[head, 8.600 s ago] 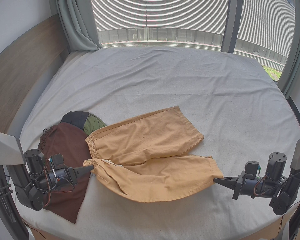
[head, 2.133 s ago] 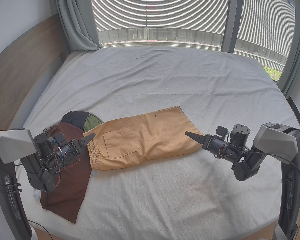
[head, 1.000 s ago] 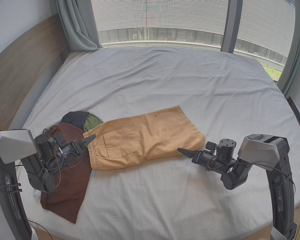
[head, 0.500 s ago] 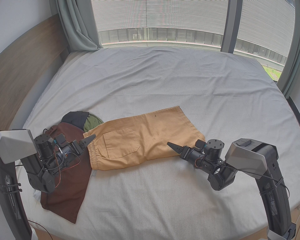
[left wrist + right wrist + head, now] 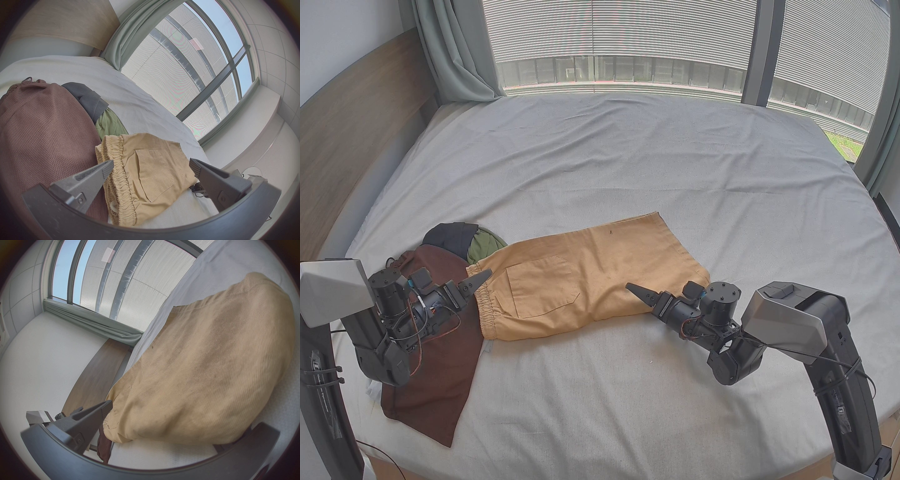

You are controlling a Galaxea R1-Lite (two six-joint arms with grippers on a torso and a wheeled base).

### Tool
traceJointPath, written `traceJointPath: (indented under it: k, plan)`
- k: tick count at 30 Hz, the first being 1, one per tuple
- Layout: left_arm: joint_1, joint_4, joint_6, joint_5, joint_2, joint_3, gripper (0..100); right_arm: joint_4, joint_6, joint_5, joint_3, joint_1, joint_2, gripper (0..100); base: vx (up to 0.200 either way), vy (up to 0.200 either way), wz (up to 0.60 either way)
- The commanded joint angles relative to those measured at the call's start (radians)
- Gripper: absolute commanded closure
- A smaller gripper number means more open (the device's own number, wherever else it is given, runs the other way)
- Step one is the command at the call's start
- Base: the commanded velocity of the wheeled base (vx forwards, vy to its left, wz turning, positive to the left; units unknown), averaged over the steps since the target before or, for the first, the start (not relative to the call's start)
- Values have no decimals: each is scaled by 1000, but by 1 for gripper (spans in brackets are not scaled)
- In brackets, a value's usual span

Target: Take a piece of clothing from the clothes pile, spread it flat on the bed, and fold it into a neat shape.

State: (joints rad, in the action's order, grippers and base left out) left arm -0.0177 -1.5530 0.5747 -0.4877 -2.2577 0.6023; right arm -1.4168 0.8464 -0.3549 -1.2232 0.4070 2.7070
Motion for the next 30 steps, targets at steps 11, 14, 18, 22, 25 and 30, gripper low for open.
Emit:
traceJointPath:
  k: [11, 14, 18, 22, 25, 30]
  plan:
    - [4, -2, 1, 0, -2, -1, 0, -4, 17, -1, -2, 12, 10, 0, 0, 0, 0]
    - [5, -2, 1, 0, -3, -1, 0, -4, 17, -1, -2, 10, 10, 100, 0, 0, 0]
    - [4, -2, 1, 0, -3, 1, 0, -4, 16, -1, -2, 9, 10, 100, 0, 0, 0]
    - [5, -2, 1, 0, -3, -1, 0, -4, 16, -1, -1, 10, 10, 100, 0, 0, 0]
    - [5, -2, 1, 0, -3, -1, 0, -4, 16, -1, 2, 9, 10, 100, 0, 0, 0]
    - [5, -2, 1, 0, -2, -3, 0, -19, 13, -1, 14, 7, 8, 100, 0, 0, 0]
